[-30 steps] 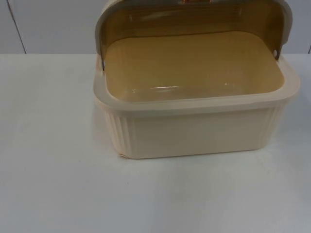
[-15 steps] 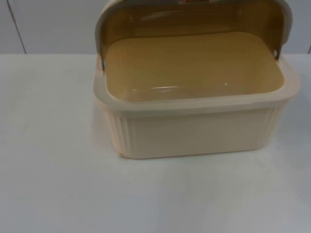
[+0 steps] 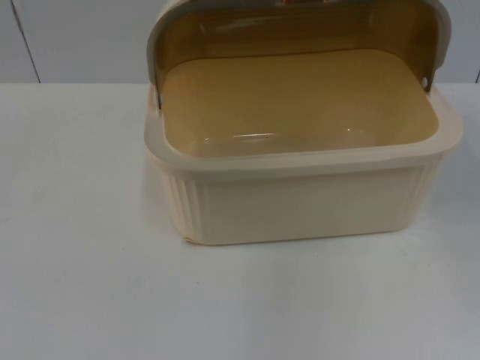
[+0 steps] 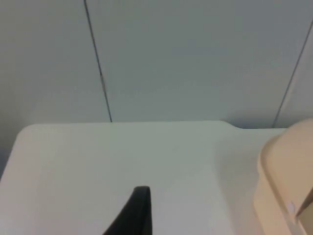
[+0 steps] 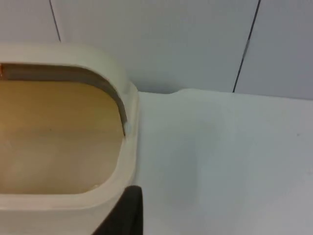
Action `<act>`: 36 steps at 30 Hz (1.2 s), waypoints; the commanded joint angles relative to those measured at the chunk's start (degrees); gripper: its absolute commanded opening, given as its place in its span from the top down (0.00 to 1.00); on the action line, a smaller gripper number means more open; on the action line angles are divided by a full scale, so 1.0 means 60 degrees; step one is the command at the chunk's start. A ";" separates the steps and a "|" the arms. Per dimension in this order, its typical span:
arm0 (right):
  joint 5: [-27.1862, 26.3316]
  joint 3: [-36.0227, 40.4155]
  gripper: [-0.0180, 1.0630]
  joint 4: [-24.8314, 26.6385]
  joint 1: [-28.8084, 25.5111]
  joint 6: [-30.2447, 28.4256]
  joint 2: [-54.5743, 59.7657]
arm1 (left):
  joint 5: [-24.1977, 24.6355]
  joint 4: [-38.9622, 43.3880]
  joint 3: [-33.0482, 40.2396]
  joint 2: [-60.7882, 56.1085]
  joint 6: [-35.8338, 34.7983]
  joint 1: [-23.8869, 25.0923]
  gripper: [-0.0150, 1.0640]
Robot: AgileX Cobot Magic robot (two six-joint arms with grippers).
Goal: Open the box lid with the left hand, place the block into the box with the right hand, then close the box lid with the left hand.
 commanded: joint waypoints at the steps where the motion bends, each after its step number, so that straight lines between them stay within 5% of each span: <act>1: -0.0351 -0.0036 0.01 -0.0045 -0.0012 0.0267 0.0202 | 0.0164 0.0273 -0.0067 -0.0093 -0.0262 0.0053 0.02; 10: -0.0470 -0.0036 0.01 -0.0024 -0.0194 0.0900 0.2208 | 0.0331 0.0628 -0.0033 -0.0613 -0.0260 0.0053 0.02; 21: -0.0831 -0.0036 0.01 0.0542 -0.1764 0.1425 0.4908 | 0.0022 0.0799 0.0396 -0.0768 -0.0260 0.0053 0.02; 28: -0.1113 0.0786 0.01 0.0400 -0.1946 0.2590 0.6307 | -0.0163 0.0835 0.0568 -0.0768 -0.0375 0.0031 0.02; 36: -0.2181 0.1930 0.01 -0.2217 -0.1946 0.5166 0.7549 | -0.0163 0.0835 0.0568 -0.0768 -0.0388 0.0031 0.02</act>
